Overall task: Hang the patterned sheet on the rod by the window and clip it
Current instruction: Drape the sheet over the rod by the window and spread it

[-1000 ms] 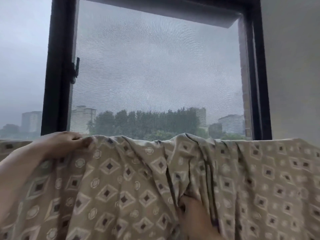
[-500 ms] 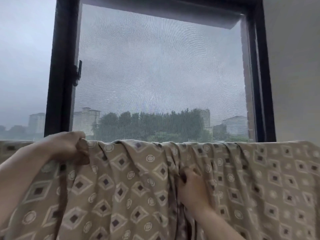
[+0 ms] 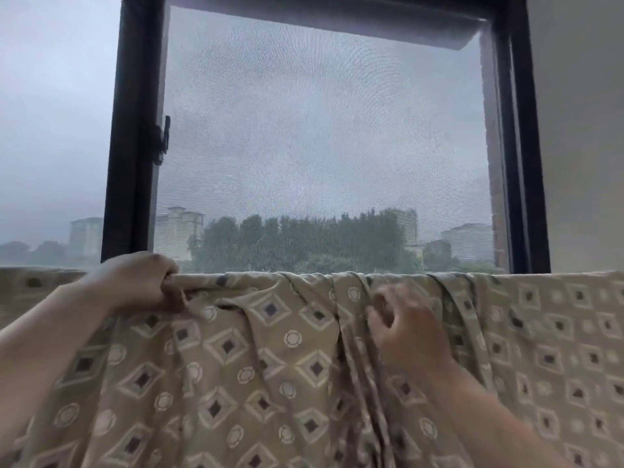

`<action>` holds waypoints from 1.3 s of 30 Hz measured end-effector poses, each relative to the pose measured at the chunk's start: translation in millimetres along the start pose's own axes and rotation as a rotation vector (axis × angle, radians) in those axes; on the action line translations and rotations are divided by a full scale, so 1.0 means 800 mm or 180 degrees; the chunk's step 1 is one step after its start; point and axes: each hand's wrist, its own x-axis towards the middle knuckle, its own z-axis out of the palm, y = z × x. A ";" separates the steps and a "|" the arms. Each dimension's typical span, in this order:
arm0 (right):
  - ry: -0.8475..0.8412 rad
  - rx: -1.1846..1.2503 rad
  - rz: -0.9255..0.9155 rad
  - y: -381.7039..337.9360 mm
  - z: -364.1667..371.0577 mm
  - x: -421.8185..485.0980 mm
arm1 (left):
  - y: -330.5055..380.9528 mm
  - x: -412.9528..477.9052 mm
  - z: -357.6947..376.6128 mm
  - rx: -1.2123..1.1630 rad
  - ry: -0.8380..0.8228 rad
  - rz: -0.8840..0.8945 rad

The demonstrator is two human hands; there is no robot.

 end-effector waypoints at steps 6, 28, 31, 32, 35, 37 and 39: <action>-0.1197 -0.0601 -0.0231 -0.014 0.019 0.086 | 0.016 -0.042 0.046 -0.0463 0.1473 0.0034; -0.1577 -0.0679 -0.0568 -0.109 0.038 0.111 | -0.039 -0.121 0.046 -0.0938 0.2028 -0.1001; -0.1556 -0.0676 -0.0532 -0.103 0.036 0.112 | -0.080 -0.074 0.012 -0.0421 0.1167 -0.0796; -0.1574 -0.0635 -0.0529 -0.100 0.035 0.112 | -0.097 -0.066 0.005 -0.0300 0.0727 -0.0799; -0.1558 -0.0141 -0.0490 -0.093 0.042 0.114 | -0.132 -0.063 -0.008 -0.0851 0.0252 -0.0727; -0.1400 0.0173 -0.0438 -0.103 0.051 0.115 | -0.138 -0.058 -0.013 -0.1216 0.0416 -0.0659; -0.1299 0.0318 -0.0469 -0.130 0.062 0.114 | -0.144 -0.048 -0.013 -0.1265 0.0682 -0.0493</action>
